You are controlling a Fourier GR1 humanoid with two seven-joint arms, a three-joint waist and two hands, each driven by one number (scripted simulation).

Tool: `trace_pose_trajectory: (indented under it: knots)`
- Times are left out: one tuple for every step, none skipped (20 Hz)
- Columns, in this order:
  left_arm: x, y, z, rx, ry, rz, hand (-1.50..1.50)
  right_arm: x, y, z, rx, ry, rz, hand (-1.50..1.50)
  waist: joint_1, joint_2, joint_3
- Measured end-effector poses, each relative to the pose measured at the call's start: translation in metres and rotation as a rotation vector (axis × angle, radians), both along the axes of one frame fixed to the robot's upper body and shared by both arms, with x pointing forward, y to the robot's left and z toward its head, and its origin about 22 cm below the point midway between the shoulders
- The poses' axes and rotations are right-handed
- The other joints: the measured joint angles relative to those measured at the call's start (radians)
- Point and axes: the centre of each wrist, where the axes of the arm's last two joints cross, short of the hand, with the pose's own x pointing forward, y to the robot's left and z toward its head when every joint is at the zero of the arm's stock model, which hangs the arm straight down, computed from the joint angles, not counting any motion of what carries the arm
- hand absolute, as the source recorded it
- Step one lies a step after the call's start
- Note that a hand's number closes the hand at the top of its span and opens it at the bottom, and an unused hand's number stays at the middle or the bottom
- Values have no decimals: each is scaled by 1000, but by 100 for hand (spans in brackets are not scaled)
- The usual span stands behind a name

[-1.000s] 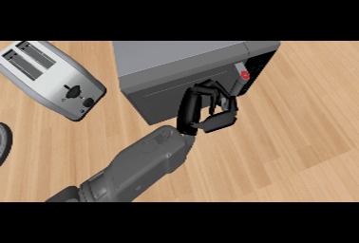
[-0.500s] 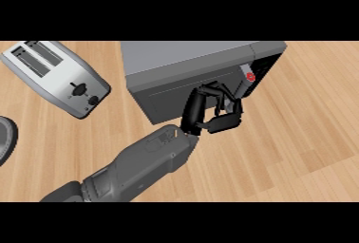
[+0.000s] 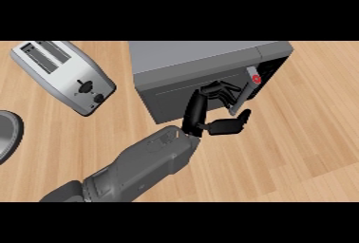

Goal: Pick up the milk, place it into the microwave and close the microwave

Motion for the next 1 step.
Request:
trace_pose_trajectory:
  knots:
    - [0,0,-1,-2,2,-4,-150,-1,0,0,-1,4,-1,-150,3,-1,-1]
